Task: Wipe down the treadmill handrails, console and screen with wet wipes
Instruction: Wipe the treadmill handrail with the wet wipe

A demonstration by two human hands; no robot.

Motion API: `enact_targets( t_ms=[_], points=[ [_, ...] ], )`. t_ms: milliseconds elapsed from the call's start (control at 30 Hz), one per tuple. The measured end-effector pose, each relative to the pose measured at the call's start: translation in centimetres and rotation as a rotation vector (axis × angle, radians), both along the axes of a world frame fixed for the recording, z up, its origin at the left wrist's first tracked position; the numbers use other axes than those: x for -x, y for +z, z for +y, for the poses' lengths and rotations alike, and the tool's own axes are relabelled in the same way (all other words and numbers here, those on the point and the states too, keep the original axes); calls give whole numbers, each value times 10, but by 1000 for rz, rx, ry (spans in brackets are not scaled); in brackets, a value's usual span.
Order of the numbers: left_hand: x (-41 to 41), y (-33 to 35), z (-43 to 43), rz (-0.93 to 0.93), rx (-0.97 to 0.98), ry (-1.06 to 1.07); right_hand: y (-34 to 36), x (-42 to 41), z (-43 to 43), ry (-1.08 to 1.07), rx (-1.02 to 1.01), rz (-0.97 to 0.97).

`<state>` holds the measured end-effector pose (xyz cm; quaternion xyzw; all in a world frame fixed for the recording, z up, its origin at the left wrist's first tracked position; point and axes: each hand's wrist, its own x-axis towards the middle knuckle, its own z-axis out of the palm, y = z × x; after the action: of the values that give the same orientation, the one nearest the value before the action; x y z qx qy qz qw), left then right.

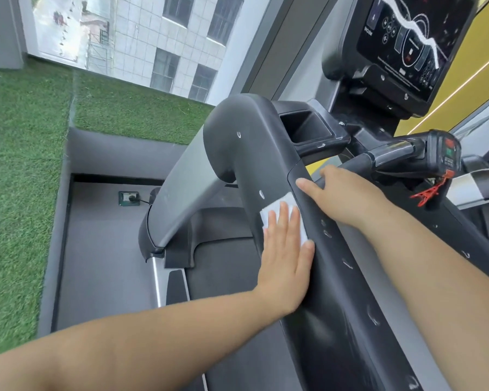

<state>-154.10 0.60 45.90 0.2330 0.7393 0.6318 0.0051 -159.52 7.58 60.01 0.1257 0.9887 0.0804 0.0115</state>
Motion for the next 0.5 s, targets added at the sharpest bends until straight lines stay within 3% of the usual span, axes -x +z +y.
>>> enact_targets(
  t_ms=[200, 300, 500],
  points=[
    [4, -13, -9, 30, 37, -73, -15, 9, -3, 6, -114, -18],
    [7, -12, -8, -47, -12, -54, -16, 8, -4, 2, -108, -28],
    [-8, -30, -4, -28, -50, -75, -19, 6, -4, 22, -85, -32]
  ],
)
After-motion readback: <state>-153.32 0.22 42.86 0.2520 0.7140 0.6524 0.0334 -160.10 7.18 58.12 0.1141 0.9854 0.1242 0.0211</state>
